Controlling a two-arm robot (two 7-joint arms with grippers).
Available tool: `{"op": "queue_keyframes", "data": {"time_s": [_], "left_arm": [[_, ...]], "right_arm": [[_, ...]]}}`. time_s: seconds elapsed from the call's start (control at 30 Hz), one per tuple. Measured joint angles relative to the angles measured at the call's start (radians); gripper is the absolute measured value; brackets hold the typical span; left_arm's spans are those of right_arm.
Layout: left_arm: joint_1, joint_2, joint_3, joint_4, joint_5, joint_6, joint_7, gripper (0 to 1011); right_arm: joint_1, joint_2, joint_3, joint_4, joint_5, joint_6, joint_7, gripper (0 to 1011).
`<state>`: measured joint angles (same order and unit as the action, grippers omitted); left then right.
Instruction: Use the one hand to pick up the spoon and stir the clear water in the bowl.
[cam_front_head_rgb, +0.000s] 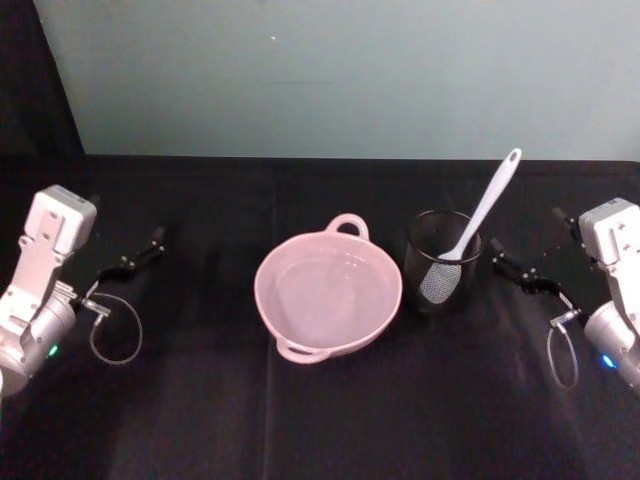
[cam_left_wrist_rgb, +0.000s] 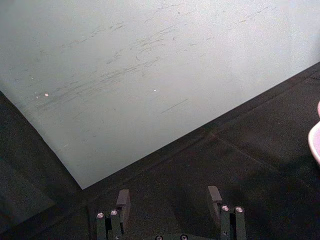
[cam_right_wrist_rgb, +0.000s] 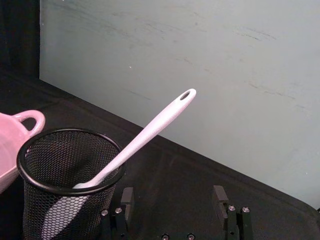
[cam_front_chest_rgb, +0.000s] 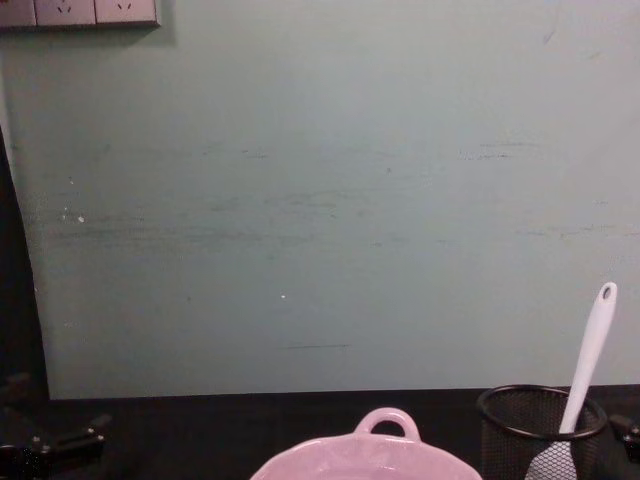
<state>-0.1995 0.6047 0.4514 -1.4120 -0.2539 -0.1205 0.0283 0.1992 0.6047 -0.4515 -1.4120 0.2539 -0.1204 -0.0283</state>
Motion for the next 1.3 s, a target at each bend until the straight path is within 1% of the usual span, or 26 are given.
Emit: {"op": "queue_keyframes", "data": {"time_s": [0.87,0.93,1.07,1.1,1.13,1.2,1.23,1.3], "left_arm": [[0.000,0.000,0.000,0.000,0.000,0.000,0.000,1011],[0.000,0.000,0.000,0.000,0.000,0.000,0.000,1011],[0.000,0.000,0.000,0.000,0.000,0.000,0.000,1011],[0.000,0.000,0.000,0.000,0.000,0.000,0.000,1011],[0.000,0.000,0.000,0.000,0.000,0.000,0.000,1011],[0.000,0.000,0.000,0.000,0.000,0.000,0.000,1011],[0.000,0.000,0.000,0.000,0.000,0.000,0.000,1011],[0.000,0.000,0.000,0.000,0.000,0.000,0.000,1011]], "right_arm": [[0.000,0.000,0.000,0.000,0.000,0.000,0.000,1003],[0.001,0.001,0.000,-0.001,-0.006,0.011,0.002,1003],[0.003,0.022,0.009,-0.017,-0.024,0.067,0.023,1003],[0.003,0.025,0.011,-0.020,-0.025,0.074,0.024,1003],[0.000,0.035,0.017,-0.028,-0.031,0.089,0.028,1003],[-0.003,0.045,0.026,-0.037,-0.034,0.101,0.030,1002],[-0.009,0.054,0.038,-0.049,-0.034,0.109,0.034,1002],[-0.015,0.063,0.052,-0.061,-0.027,0.112,0.041,1002]]}}
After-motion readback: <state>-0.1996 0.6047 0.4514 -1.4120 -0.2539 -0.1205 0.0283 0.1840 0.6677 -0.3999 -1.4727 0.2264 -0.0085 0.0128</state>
